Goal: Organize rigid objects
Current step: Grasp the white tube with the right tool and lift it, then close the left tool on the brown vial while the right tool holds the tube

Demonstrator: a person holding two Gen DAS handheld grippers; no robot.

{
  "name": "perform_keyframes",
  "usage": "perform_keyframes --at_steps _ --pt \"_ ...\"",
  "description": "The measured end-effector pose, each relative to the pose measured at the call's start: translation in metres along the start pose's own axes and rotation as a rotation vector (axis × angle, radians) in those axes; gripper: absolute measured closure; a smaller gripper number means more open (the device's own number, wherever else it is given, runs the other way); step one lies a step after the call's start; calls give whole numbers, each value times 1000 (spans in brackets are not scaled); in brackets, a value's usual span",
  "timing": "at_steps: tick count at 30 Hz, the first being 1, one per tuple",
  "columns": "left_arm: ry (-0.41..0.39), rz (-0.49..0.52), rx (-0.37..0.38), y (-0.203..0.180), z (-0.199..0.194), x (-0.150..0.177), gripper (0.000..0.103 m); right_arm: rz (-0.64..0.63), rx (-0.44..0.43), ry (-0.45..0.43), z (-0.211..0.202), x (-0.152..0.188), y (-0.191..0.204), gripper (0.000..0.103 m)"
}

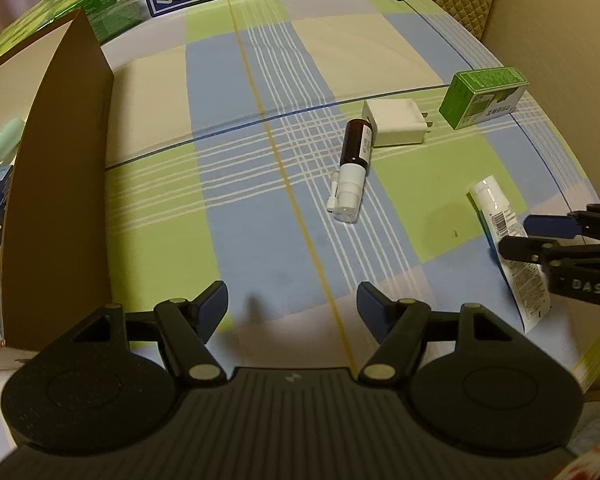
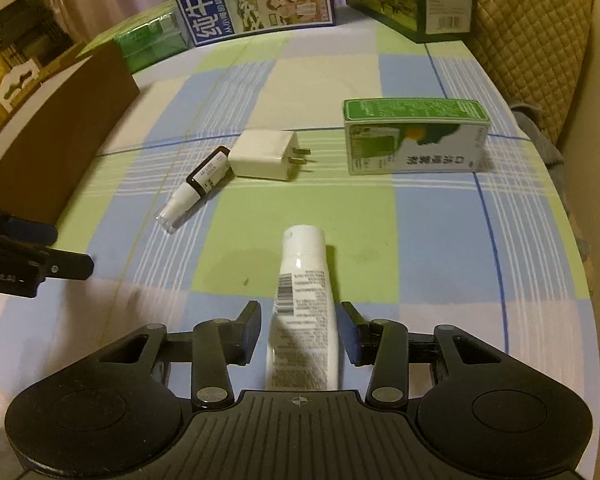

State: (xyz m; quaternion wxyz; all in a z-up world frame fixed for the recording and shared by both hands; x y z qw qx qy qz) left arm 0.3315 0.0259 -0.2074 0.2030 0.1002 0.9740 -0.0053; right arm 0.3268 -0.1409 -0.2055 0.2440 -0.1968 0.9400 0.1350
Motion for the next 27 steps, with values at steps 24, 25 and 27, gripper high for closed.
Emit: perform_keyframes --at_steps 24,25,27 --pt "-142 163 112 -34 54 -71 45 14 105 -28 18 -14 -33 69" --pt "-149 171 116 -36 57 -75 45 19 105 -30 18 -15 -34 69" --pt "-161 188 118 -38 62 -80 46 26 107 -35 18 -15 -35 69"
Point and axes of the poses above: each gripper's, at about its wrist camera, not at the fingertips, and z roughly the way its jaws point, y to its left, x to its underside, the point moved 10 cm from there along z, roughly the way its jaws point, and after that the axes turned 1 degree about -x, right-handed, at the moved point
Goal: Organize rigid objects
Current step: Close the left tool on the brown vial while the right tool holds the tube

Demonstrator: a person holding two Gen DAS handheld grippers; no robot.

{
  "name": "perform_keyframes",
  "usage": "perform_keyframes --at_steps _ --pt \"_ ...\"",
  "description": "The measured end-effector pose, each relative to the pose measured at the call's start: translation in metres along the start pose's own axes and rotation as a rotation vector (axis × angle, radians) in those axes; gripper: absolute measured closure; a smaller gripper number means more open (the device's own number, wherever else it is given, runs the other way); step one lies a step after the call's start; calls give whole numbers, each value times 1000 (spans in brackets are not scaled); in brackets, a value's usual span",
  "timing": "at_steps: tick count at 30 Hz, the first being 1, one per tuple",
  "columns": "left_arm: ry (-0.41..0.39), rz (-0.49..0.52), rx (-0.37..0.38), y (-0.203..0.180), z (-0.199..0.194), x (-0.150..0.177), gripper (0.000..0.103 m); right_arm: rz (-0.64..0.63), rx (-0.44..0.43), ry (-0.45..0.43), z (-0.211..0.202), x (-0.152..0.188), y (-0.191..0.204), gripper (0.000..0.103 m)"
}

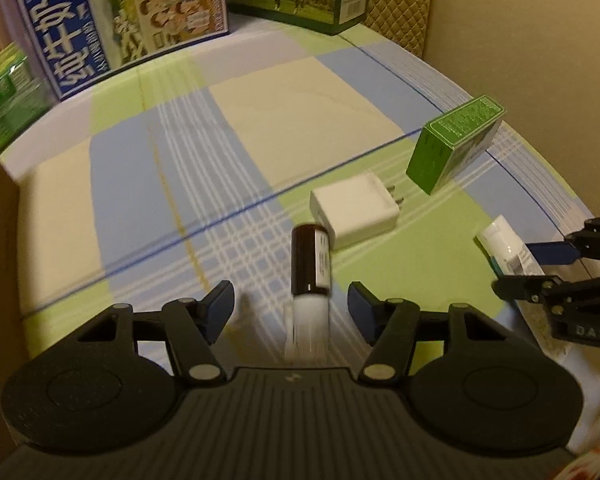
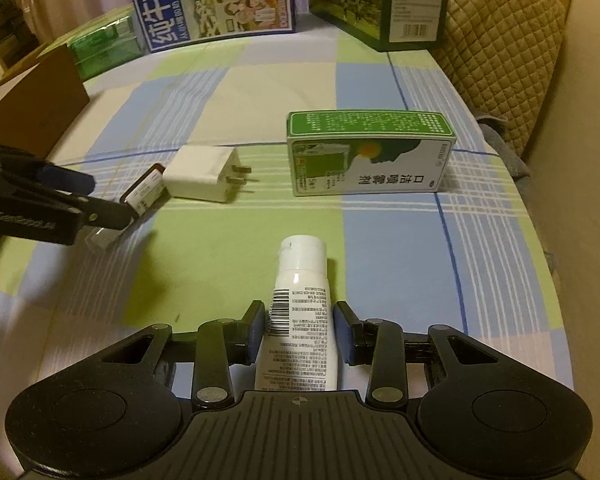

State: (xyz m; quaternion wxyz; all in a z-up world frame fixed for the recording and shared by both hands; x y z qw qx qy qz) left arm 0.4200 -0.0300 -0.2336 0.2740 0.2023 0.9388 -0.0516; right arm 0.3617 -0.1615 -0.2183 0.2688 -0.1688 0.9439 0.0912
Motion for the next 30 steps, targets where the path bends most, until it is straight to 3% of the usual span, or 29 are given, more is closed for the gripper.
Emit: perform_keyframes --at_steps 3,8,12,15,30 --pt "-2 27 6 -2 9 -5 47 2 2 -4 0 0 0 69" --pt "15 51 5 -3 21 -5 59 4 2 -4 0 0 0 69" --pt "5 56 14 -5 22 -7 70 0 7 -4 1 -1 1 69" --pt "0 57 26 -6 20 -7 83 -3 9 -3 1 -1 1 69" --pt "30 -121 -52 21 -20 50 84 -22 24 -15 1 1 2 69"
Point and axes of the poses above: each gripper's, at about its wrist camera, not at the fingertips, and z roughly the way its jaws point, y to its left, x to its underside, the point moved 10 cm from there along z, roughly the way its jaws point, and after that the axes turned 1 degree about -x, right-handed, at the moved point
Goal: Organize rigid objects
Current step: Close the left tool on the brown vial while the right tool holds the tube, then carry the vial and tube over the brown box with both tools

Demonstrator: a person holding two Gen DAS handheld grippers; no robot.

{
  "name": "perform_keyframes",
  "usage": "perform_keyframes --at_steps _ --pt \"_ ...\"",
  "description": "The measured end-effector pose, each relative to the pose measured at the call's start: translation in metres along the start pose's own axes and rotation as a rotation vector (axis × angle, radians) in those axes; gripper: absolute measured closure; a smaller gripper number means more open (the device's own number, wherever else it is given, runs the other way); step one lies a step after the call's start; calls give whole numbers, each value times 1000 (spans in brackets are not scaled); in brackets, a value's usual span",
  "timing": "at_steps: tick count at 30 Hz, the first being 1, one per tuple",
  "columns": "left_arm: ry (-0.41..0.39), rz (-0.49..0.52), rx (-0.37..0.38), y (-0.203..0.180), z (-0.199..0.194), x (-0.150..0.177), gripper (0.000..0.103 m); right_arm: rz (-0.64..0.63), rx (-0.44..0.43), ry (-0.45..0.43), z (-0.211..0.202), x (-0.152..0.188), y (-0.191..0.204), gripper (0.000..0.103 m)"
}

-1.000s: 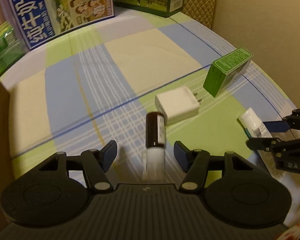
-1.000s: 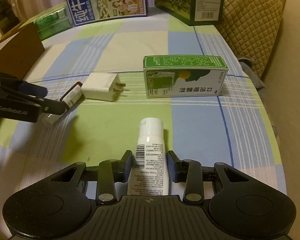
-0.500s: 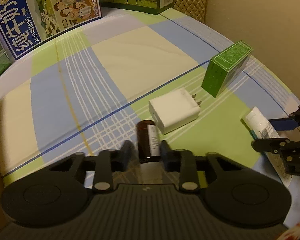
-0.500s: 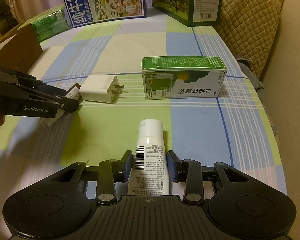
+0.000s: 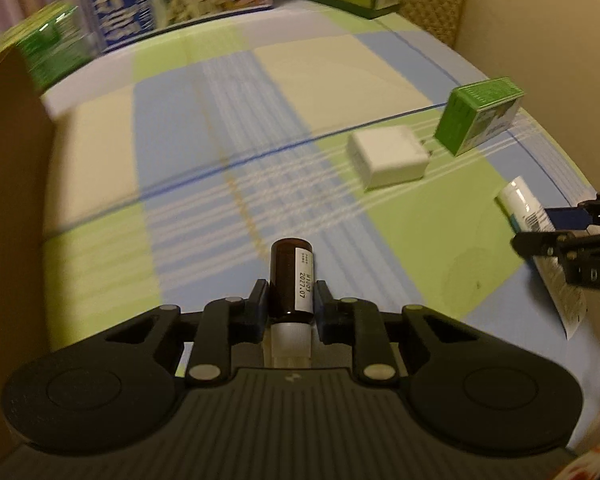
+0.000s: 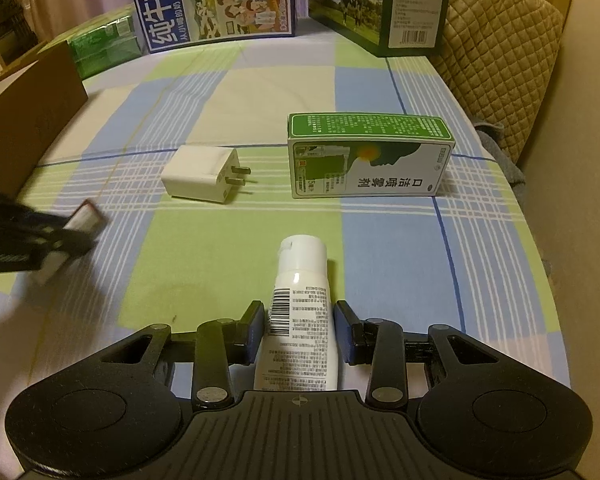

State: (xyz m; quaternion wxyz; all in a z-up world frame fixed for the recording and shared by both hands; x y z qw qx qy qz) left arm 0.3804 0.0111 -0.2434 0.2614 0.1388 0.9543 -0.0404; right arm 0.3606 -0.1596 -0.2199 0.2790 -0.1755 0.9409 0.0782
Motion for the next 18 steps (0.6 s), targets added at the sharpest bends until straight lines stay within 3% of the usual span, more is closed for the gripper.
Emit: perform_keyframes --at_steps 5,18 --pt "9 -54 -30 13 -12 16 84 -30 18 -2 1 0 2 69" --pt "11 -69 -42 5 -21 28 84 -61 -10 13 -2 5 7 71"
Point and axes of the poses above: each gripper's, at about its wrist camera, not at the fingertips, and z roughly the way its jaws point, y to its left, x to its underside, the point moved 10 cm from there along z, roughly the way its jaws point, and after that the axes turned 1 degree about -x, right-handed, at the moved point
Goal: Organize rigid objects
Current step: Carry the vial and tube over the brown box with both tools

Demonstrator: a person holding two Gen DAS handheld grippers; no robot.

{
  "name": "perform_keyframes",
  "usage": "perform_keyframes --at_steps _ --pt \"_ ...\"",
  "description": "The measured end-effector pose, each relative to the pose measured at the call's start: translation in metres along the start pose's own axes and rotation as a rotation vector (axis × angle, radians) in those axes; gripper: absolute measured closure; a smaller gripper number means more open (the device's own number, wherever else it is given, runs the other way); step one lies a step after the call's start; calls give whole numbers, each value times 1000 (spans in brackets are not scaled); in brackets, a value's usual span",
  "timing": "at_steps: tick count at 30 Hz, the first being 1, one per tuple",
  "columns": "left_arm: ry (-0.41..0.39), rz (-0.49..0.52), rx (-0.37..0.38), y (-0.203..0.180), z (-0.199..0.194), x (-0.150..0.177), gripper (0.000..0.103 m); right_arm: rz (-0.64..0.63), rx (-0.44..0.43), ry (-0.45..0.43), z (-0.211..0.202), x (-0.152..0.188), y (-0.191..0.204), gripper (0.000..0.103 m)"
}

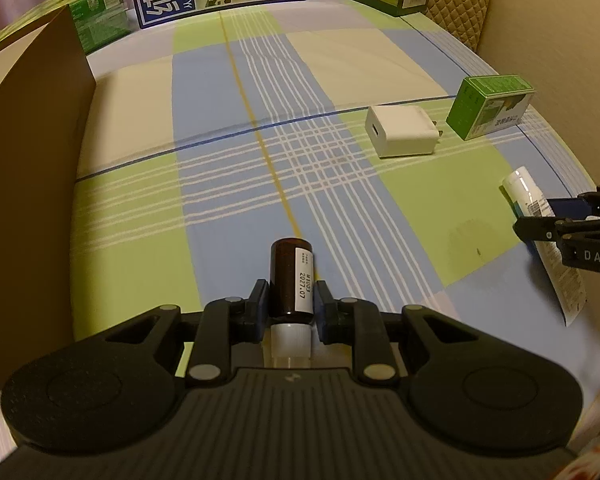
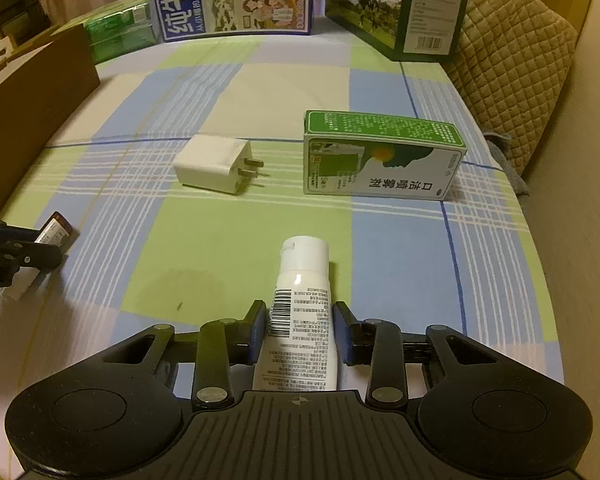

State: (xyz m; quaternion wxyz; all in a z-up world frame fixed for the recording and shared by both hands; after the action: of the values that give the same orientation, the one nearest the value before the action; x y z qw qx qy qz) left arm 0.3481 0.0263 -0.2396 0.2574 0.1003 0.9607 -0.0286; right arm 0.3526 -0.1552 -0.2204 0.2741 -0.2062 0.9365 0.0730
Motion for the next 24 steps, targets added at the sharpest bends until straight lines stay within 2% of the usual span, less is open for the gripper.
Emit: perform_keyframes --at_steps 10,24 --pt "-35 -14 5 -2 -18 -3 84 26 -61 -8 -16 0 11 71" --pt "-129 -66 15 2 -67 -19 84 8 -169 -76 -47 -32 45 71"
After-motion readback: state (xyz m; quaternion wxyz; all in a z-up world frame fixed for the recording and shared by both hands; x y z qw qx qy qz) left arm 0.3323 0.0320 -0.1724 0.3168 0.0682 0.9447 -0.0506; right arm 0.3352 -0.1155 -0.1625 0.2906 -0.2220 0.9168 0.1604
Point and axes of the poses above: each gripper's, at about its wrist camera, not at the fingertips, and z roughly the way its jaws point, y to its left, x to its underside, the point moved 10 cm from there along z, roughly the way its jaws point, and after that the axes turned 1 degree about -x, right-handed, at the moved point
